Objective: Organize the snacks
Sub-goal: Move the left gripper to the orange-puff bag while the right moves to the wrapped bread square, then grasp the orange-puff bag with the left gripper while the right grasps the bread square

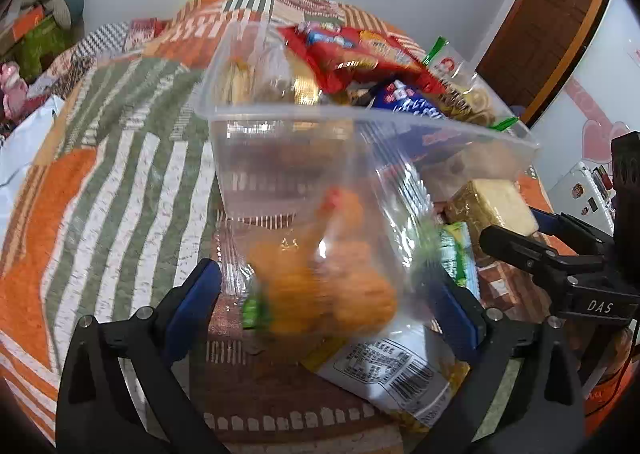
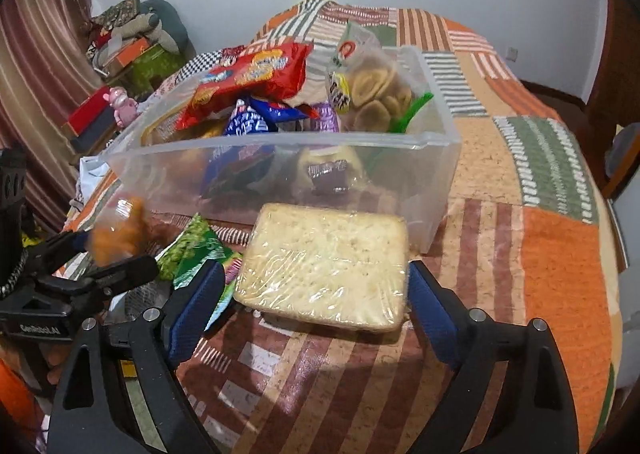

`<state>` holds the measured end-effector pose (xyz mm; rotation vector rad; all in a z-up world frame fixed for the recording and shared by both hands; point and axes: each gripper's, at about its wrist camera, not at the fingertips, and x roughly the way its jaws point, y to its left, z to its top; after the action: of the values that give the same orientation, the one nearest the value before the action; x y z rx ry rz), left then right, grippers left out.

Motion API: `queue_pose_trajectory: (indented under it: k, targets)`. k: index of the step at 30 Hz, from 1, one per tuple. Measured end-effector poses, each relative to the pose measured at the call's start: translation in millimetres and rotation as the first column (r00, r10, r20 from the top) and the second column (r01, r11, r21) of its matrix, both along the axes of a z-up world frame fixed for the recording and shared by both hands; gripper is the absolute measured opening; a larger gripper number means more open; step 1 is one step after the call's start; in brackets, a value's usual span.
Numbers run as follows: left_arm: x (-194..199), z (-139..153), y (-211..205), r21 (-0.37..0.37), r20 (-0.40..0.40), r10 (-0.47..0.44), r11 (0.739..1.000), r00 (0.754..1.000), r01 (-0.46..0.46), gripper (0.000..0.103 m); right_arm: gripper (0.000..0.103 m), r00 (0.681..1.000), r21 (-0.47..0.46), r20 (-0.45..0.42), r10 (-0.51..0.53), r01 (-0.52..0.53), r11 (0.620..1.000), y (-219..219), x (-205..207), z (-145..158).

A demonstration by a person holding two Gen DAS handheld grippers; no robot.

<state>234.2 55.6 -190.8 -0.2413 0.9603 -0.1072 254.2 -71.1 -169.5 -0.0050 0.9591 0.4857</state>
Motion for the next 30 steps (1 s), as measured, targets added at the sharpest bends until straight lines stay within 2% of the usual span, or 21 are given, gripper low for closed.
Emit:
queue_pose_trajectory:
  k: [4, 6, 7, 9, 12, 13, 17, 19, 30]
  targets:
    - [1.0, -2.0, 4.4, -0.026, 0.001, 0.005, 1.000, 1.000, -0.005, 0.100, 0.089, 1.000, 0.012, -0.010, -0.005, 0.005, 1.000, -1.4, -0.3, -2.4]
    - [-1.6, -1.8, 3.9, -0.015, 0.009, 0.012, 1.000, 1.000, -0.012, 0.095, 0.083, 1.000, 0.027, -0.015, -0.012, 0.012, 1.000, -4.4, -0.1, -2.4]
    - [-2.3, -1.6, 5.1, -0.011, 0.014, 0.020, 1.000, 1.000, -0.020, 0.088, 0.082, 1.000, 0.032, -0.016, -0.020, 0.020, 0.999, -6.4, 0.2, -2.2]
    - [-6.1, -0.5, 6.6, -0.008, 0.020, 0.032, 0.999, 0.999, -0.032, 0.081, 0.080, 1.000, 0.056, -0.019, -0.023, 0.024, 0.998, -10.2, -0.7, -1.0]
    - [-8.2, 1.5, 7.7, 0.011, 0.022, 0.037, 0.999, 0.999, -0.038, 0.054, 0.080, 1.000, 0.059, -0.011, -0.028, 0.029, 0.998, -12.1, -3.6, 0.8]
    - [-9.0, 2.2, 7.8, 0.024, 0.022, 0.036, 0.999, 0.999, -0.037, 0.048, 0.080, 1.000, 0.057, -0.003, -0.030, 0.030, 0.998, -13.7, -5.2, 2.1]
    - [-15.7, 7.5, 4.6, 0.046, 0.038, 0.027, 0.999, 0.999, -0.029, 0.047, 0.079, 0.999, 0.052, 0.027, -0.029, 0.027, 0.998, -14.8, -13.1, 8.6]
    - [-21.4, 12.5, 2.1, 0.064, 0.056, 0.022, 0.998, 0.998, -0.026, 0.040, 0.079, 0.999, 0.055, 0.037, -0.030, 0.028, 0.998, -18.3, -16.1, 11.3]
    - [-53.2, 50.0, -2.8, 0.071, 0.143, -0.006, 0.997, 0.990, -0.005, 0.040, 0.079, 0.994, 0.086, 0.103, -0.040, 0.031, 0.996, -25.5, -28.9, 37.5]
